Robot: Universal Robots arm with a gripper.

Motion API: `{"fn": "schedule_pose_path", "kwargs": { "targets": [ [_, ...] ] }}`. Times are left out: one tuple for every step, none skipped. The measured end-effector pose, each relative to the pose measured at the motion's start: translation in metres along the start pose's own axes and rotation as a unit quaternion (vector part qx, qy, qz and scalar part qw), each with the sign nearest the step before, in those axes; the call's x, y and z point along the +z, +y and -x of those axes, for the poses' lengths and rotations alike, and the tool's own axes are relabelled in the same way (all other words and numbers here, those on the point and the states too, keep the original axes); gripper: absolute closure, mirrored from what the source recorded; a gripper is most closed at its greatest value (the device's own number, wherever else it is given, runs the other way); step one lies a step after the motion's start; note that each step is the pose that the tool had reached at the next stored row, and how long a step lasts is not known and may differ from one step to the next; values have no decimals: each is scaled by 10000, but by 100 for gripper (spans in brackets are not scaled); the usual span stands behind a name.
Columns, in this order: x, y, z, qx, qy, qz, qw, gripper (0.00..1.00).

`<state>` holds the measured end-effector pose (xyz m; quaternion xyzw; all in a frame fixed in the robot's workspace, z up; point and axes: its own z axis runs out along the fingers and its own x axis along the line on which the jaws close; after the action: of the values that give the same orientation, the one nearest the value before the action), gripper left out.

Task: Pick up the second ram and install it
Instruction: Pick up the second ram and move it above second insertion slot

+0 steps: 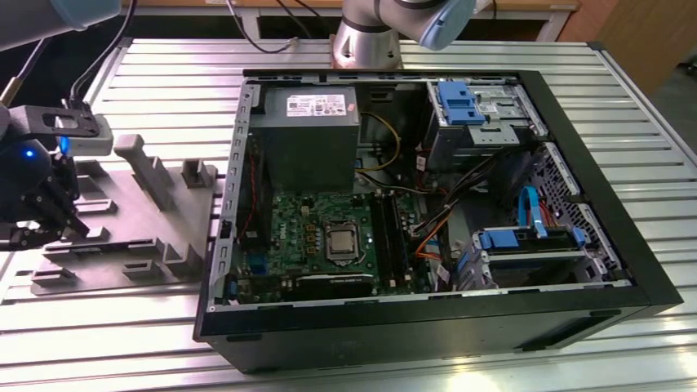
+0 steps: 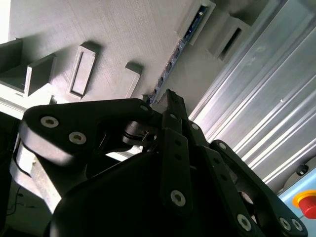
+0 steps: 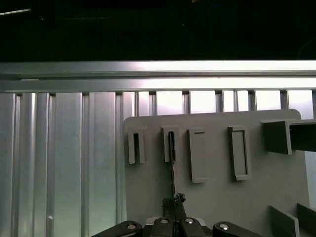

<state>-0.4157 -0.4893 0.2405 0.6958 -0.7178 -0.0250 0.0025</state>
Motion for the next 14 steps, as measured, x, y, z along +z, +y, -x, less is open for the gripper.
{"fn": "schedule_pose_path", "kwargs": {
  "targets": [
    [3,0,0,-3,0,0,10000,90],
    [9,0,1,-6,-1,-1,10000,90],
    [17,-1,0,-9,-1,-1,10000,90],
    [27,-1,0,-12,-1,0,10000,90],
    [40,-1,0,-16,0,0,10000,90],
    [53,-2,-1,-20,-1,0,10000,90],
    [66,-3,-1,-24,0,0,10000,90],
    [79,-3,-2,-28,0,0,10000,90],
    [90,-3,-2,-33,0,0,10000,90],
    [99,-4,-2,-40,1,1,10000,90],
    [104,-4,-3,-51,2,1,10000,90],
    [107,-4,-3,-72,3,2,10000,90],
    [112,-4,-3,-109,4,2,9999,90],
    [118,-5,-3,-153,5,1,9999,90]
  ]
}}
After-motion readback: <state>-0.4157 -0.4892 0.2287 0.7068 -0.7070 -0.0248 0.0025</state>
